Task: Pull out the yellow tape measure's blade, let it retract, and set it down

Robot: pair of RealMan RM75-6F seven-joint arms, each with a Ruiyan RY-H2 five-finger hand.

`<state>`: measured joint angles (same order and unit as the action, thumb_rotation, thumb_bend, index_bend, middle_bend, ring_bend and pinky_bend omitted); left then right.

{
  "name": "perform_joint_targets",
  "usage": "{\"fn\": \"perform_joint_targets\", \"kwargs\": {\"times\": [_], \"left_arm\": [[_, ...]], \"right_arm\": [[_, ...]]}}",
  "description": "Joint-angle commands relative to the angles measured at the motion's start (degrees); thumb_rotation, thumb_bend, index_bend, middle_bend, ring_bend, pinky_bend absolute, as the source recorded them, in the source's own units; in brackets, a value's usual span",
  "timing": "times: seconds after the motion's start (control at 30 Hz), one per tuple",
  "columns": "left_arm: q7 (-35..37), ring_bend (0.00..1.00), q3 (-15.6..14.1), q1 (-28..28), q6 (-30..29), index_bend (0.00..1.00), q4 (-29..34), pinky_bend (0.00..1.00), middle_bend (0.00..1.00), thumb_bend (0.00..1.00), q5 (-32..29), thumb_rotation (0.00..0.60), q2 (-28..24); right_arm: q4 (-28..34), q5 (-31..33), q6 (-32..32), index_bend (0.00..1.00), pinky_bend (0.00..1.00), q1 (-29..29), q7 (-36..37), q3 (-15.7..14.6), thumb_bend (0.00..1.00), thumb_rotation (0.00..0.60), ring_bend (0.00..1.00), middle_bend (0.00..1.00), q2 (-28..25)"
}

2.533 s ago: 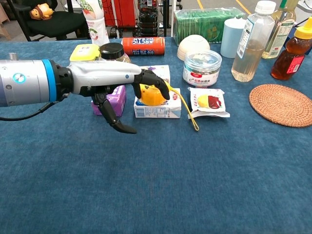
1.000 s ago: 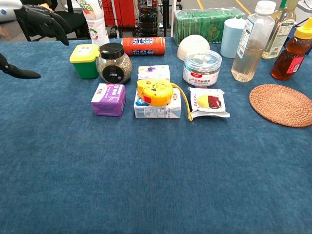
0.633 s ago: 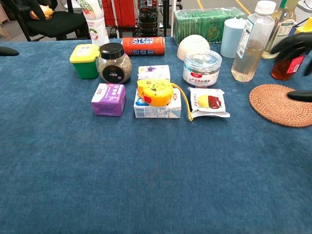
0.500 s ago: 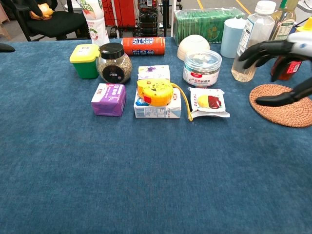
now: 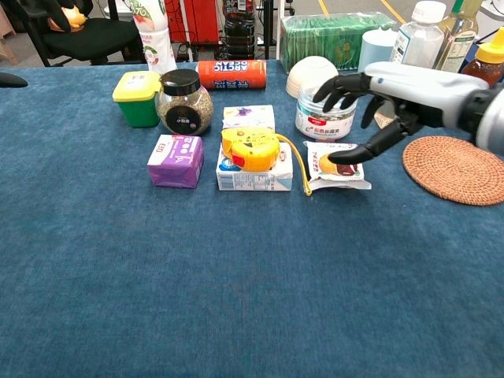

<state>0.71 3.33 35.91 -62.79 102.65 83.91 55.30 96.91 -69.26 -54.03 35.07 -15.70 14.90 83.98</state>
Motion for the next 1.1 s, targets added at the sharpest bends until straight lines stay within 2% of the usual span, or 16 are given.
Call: {"fn": "perform_joint_targets", "kwargs": {"times": [0.03,0.43,1.1], "left_arm": [[0.07,0.01,0.17,0.02,0.44,0.24,-0.30,0.19,0.13,0.21,-0.07,0.600,0.24],[0.89,0.01,0.85,0.12,2.83,0.24,-2.06,0.19,0.13,0.21,-1.25,0.600,1.51],[3.45,0.01,0.84,-0.55,4.41,0.24,-4.89,0.19,0.13,0.21,-1.39,0.600,3.26]], "right_arm": [[-1.77,1.59,0.63,0.15,0.28,2.23,-1.36,0.96,0.24,0.405,0.17,0.19,1.74],[-6.60,4.31,5.27,0.15,0.27,9.07,-1.40,1.60,0.25,0.406,0.16,0.18,5.19],[-14.33,5.31,7.53,0.20,0.28,15.72,-1.62,0.46,0.25,0.408,0.20,0.23,10.40]]}}
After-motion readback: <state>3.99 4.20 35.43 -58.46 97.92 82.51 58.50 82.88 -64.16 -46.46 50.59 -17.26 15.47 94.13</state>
